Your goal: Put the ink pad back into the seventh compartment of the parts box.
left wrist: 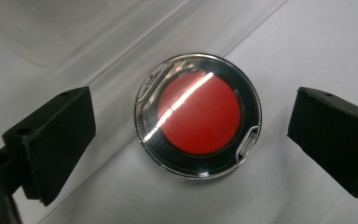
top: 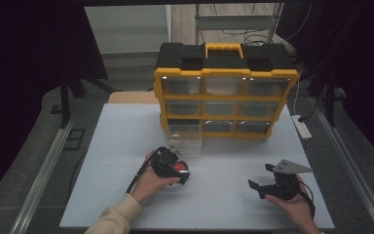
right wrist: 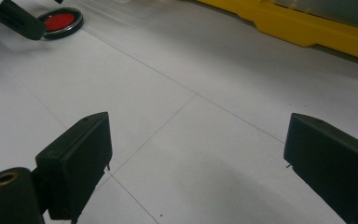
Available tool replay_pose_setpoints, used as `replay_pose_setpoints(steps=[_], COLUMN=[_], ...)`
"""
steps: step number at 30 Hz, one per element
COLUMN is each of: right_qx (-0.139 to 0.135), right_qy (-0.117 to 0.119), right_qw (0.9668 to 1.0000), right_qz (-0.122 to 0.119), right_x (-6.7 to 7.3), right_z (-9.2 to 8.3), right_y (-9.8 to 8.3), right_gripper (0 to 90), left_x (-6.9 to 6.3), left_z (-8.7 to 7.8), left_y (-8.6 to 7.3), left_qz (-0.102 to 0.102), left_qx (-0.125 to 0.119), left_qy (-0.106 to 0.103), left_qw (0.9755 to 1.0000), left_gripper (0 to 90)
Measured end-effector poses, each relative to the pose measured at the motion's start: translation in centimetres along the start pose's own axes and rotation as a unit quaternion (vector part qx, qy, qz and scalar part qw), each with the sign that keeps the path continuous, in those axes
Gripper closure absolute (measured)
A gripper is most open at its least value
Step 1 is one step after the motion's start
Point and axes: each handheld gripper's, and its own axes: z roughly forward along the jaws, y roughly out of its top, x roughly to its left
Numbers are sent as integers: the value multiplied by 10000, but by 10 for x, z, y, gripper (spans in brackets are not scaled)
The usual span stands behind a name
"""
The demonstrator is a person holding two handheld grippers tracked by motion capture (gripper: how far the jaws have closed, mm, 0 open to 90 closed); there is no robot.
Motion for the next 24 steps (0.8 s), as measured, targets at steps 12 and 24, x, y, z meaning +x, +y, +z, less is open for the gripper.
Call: replay_pose_setpoints(steps=[12,24], right_qx=[-2,15], right_qy=[3,-14], right_qw=[10000,10000], right_qz=[3,-12], right_x=[0,0], right_z=[0,0], right_y=[0,0], right_gripper=[76,77], left_x=[0,-2], left_z=[6,1], left_y=[0,-1], left_qz=[34,199], left_qx=[71,-81], left_qy=[100,63], left_qw=[9999,9997], left_gripper=[68,282])
